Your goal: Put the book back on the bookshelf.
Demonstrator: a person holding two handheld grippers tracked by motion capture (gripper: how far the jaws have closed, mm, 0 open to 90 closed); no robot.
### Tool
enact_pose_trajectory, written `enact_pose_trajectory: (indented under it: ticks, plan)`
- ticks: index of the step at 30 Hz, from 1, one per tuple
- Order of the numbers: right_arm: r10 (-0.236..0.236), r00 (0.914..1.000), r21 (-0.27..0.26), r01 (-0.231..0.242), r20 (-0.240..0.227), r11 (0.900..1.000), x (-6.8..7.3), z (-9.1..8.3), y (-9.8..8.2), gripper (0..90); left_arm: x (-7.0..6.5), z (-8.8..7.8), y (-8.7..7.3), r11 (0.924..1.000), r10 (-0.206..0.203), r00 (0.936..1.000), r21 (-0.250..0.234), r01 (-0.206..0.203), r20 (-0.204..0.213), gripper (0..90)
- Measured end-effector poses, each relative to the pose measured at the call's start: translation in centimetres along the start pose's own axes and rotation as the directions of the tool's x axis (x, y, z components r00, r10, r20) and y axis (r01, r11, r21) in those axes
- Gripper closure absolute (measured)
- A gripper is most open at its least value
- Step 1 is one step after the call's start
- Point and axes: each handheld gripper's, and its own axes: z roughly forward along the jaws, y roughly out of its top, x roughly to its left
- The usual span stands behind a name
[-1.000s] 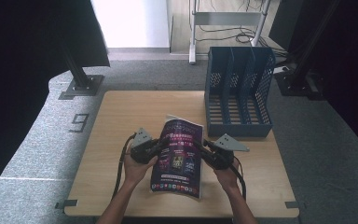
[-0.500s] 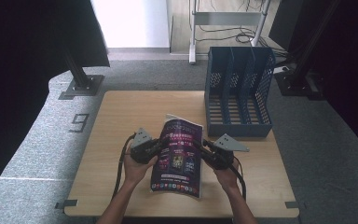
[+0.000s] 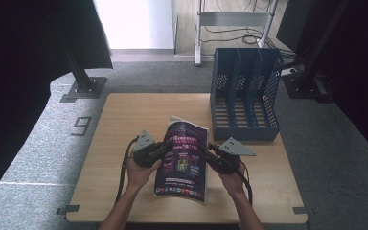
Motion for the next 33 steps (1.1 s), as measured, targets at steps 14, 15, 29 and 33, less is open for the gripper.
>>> enact_pose_trajectory:
  ticks: [14, 15, 29, 33]
  plan:
    - [-0.012, 0.9999, -0.004, 0.012, 0.004, 1.0, 0.1, 0.2, 0.3, 75.8, 0.3, 0.0, 0.5, 0.9999, 0.009, 0.9999, -0.007, -0.009, -0.012, 86.4]
    - [-0.013, 0.9999, -0.003, 0.013, 0.004, 1.0, 0.1, 0.2, 0.3, 75.8, 0.3, 0.0, 0.6, 0.9999, 0.008, 0.9999, -0.008, -0.008, -0.014, 86.4]
    - [-0.049, 0.9988, -0.021, 0.05, 0.005, 0.999, 0.3, 1.2, 1.4, 76.1, 1.1, -0.3, 1.8, 0.9996, 0.013, 0.9992, -0.024, -0.014, -0.039, 86.6]
    - [-0.052, 0.9986, -0.026, 0.052, 0.006, 0.998, 0.4, 1.2, 1.4, 76.3, 1.1, -0.4, 1.8, 0.9996, 0.017, 0.999, -0.024, -0.018, -0.042, 86.6]
